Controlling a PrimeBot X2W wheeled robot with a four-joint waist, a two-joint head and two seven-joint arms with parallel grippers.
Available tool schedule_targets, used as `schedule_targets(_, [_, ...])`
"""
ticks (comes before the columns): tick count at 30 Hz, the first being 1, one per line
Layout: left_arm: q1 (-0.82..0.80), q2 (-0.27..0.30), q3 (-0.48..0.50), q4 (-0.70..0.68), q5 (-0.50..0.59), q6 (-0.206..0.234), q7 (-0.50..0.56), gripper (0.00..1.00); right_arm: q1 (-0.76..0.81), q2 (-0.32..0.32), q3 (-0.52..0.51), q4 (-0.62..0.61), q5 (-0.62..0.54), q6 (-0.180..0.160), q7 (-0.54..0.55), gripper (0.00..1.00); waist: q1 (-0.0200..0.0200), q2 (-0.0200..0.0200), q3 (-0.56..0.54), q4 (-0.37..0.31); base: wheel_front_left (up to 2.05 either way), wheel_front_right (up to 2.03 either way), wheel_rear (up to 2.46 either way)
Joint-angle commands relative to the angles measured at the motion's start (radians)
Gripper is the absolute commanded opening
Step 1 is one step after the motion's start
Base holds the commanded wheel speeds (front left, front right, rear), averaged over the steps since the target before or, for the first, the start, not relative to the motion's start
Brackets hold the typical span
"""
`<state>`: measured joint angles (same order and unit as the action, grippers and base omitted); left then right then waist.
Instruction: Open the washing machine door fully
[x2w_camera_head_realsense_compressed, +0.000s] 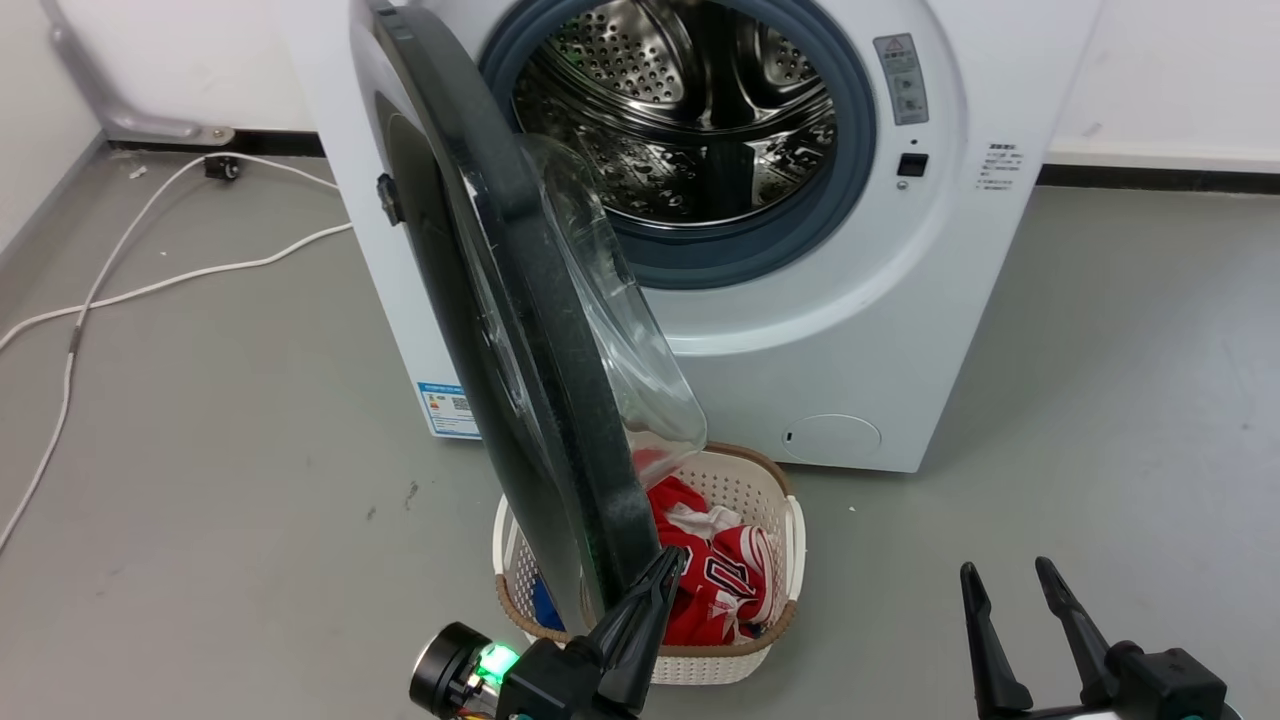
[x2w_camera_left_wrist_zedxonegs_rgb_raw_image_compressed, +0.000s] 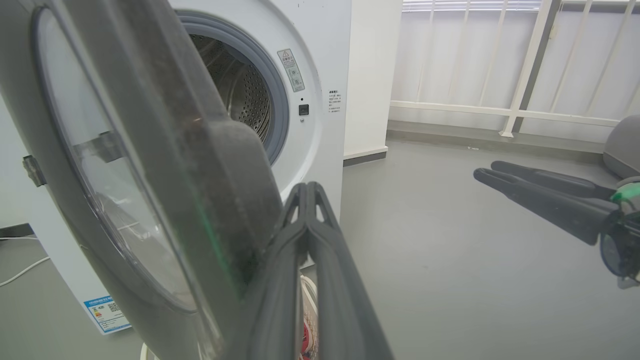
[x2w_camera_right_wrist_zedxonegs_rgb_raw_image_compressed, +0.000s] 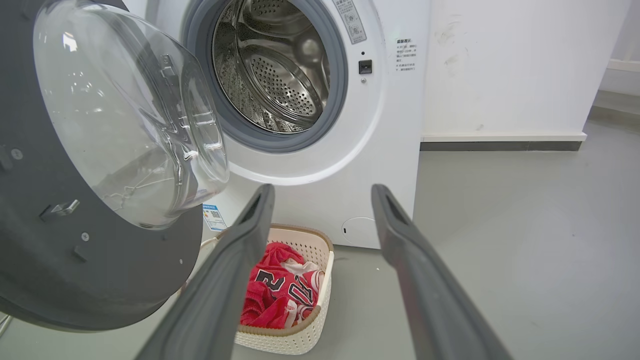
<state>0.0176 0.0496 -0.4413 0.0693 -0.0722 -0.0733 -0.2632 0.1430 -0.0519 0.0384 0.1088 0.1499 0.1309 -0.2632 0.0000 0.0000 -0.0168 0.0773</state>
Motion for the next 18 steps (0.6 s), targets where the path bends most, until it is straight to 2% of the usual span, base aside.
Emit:
schedule_targets(1, [0.007,0.003,0.020,0.000,0.003,0.012,-0.002,0.00,-0.005,0.003,0.002,0.004,0.007,0.000,-0.002,1.00,0.0000,0.0000,-0.003,0.016,0.00,0.00,0.00])
schedule_targets(18, [0.043,0.003,0.048,-0.052,0.020,0.027,-0.001,0.00,0.021,0.003,0.031,0.025,0.034,0.000,-0.002,1.00,0.0000,0.0000,-0.003,0.171,0.00,0.00,0.00])
